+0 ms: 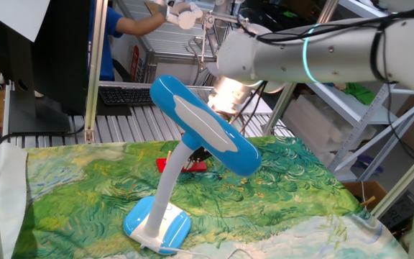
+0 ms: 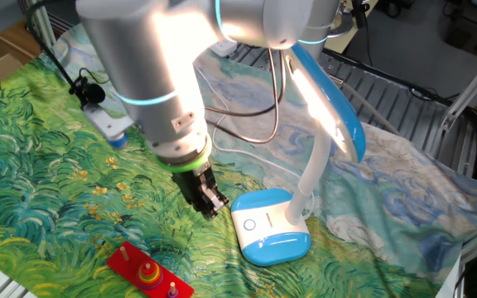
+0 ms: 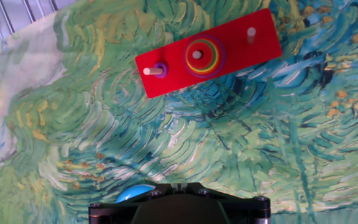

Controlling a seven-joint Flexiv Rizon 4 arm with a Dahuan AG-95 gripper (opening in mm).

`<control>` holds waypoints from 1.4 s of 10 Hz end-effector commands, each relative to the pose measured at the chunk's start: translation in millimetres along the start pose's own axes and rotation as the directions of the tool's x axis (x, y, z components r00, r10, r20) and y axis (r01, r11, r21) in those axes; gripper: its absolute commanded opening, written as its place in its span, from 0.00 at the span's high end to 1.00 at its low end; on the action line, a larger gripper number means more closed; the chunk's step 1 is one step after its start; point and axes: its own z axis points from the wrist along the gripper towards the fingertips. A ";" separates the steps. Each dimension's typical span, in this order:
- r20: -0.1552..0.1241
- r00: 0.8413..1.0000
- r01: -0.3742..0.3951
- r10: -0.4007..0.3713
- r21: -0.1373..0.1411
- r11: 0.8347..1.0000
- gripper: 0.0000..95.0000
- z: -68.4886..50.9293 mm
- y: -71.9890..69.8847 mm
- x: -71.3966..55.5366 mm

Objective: Turn off the desk lamp by pressing the button

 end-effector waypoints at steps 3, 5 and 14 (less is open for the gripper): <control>-0.042 0.999 -0.023 0.023 0.005 1.000 1.00 7.8 -5.8 -15.8; -0.074 0.996 -0.048 0.049 0.015 0.999 1.00 13.7 -6.5 -20.4; -0.160 0.981 -0.104 0.112 0.058 0.993 1.00 37.2 1.8 4.2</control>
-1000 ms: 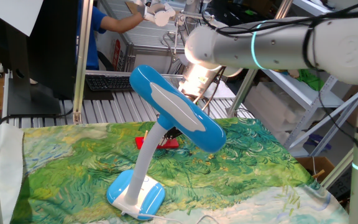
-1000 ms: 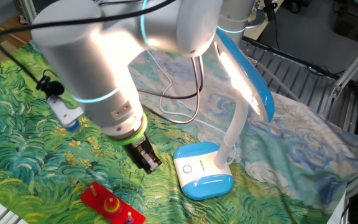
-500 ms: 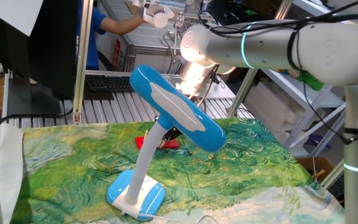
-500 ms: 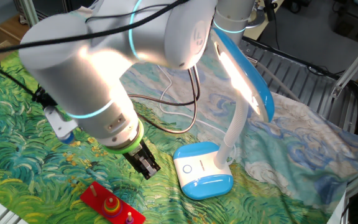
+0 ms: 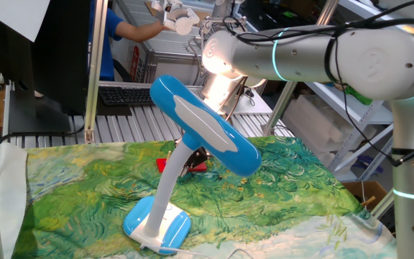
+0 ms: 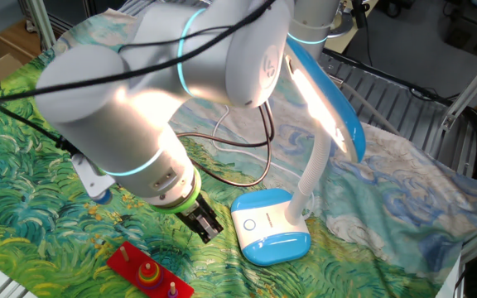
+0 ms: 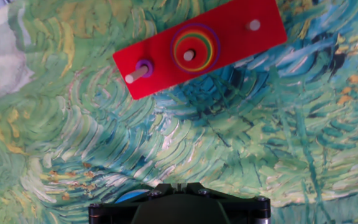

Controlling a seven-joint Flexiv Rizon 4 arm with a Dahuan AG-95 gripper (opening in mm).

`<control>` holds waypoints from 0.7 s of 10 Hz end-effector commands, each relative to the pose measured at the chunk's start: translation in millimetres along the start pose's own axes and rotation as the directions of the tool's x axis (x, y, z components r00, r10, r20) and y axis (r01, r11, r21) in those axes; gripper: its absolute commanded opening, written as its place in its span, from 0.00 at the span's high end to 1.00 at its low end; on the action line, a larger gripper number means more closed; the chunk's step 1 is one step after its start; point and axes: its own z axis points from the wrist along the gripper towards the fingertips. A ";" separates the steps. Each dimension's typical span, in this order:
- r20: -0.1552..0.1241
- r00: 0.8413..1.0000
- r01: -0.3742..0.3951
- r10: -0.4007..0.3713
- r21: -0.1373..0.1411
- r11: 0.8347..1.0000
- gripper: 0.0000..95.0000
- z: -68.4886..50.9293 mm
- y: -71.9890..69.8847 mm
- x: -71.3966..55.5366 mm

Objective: Turn off the desk lamp by pressing the button

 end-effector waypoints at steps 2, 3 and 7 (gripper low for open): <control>-0.012 1.000 -0.009 0.009 0.005 1.000 1.00 -2.4 -3.8 3.5; -0.020 1.000 -0.019 0.019 0.009 1.000 1.00 -2.6 -4.3 4.2; -0.055 0.997 -0.047 0.048 0.021 0.999 1.00 -2.1 -4.1 4.6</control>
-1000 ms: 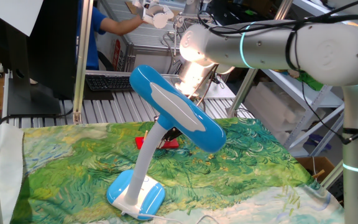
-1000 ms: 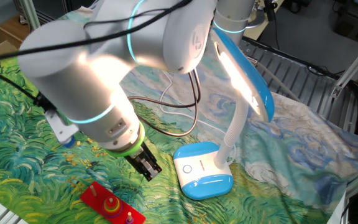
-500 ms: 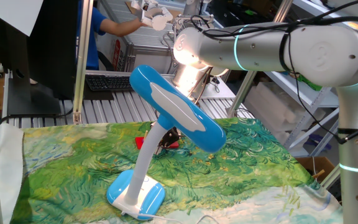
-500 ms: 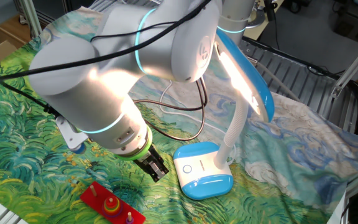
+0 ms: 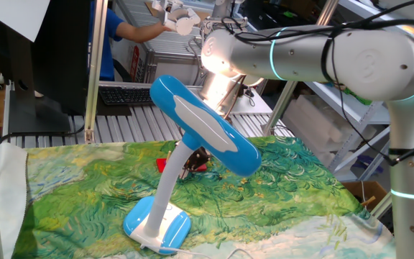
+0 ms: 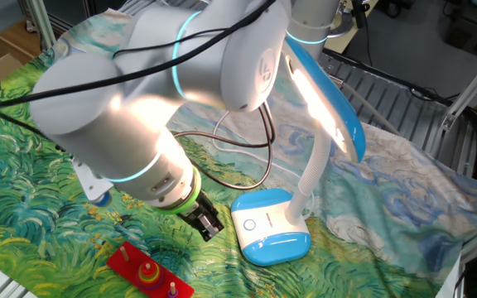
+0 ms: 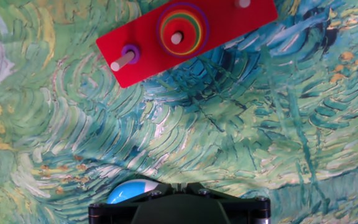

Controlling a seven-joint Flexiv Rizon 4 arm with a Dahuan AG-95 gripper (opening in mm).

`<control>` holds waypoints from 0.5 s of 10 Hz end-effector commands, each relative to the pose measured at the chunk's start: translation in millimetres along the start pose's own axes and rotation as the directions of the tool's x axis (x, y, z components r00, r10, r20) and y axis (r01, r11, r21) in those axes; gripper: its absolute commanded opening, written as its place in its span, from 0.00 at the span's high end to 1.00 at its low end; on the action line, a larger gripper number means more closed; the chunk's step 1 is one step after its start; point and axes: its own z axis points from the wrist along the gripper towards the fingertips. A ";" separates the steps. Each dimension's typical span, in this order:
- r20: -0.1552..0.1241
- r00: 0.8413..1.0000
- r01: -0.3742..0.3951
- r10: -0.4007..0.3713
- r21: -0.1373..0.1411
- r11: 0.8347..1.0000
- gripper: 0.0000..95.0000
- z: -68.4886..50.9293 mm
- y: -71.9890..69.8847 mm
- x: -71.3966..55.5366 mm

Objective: Turn off the desk lamp by pressing the button

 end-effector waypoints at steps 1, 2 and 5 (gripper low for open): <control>-0.007 1.000 -0.007 0.007 0.000 1.000 1.00 1.0 0.0 0.9; -0.007 1.000 -0.009 0.009 -0.003 1.000 1.00 2.6 0.0 2.0; -0.001 1.000 -0.008 0.008 -0.007 1.000 1.00 6.1 0.1 4.5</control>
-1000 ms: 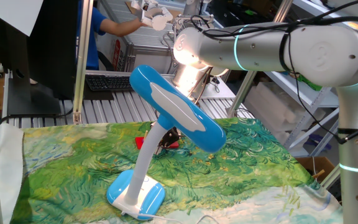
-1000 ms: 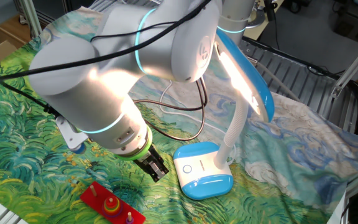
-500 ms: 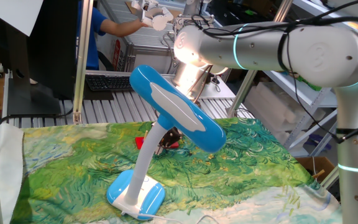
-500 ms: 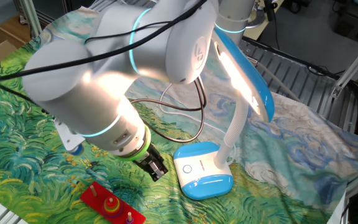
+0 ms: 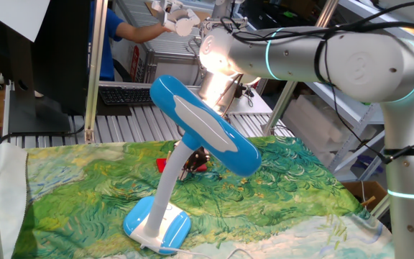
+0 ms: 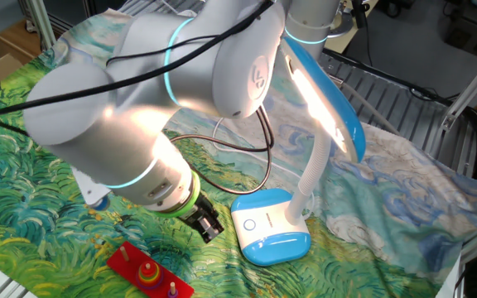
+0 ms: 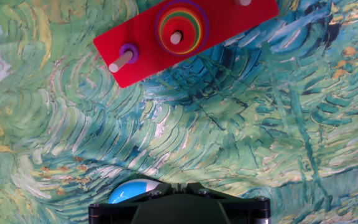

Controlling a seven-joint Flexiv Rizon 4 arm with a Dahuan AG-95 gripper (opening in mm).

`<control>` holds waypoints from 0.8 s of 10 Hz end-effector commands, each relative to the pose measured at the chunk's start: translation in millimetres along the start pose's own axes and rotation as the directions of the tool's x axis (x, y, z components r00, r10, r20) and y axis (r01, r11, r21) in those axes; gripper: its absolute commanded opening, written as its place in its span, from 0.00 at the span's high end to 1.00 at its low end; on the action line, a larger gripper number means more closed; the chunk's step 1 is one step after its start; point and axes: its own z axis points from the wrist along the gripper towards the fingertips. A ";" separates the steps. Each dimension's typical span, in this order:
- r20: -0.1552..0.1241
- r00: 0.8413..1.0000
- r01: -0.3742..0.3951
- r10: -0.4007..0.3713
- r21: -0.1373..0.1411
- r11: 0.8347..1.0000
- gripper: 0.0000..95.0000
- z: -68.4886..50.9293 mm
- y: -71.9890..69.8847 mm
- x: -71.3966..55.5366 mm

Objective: Turn off the desk lamp by pressing the button

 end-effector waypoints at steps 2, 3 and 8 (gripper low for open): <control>0.000 1.000 0.002 -0.002 0.000 1.000 1.00 -0.1 0.0 0.2; 0.002 1.000 0.003 -0.003 0.000 1.000 1.00 -0.1 0.0 0.2; 0.003 1.000 0.003 -0.003 -0.001 1.000 1.00 0.1 0.4 -0.1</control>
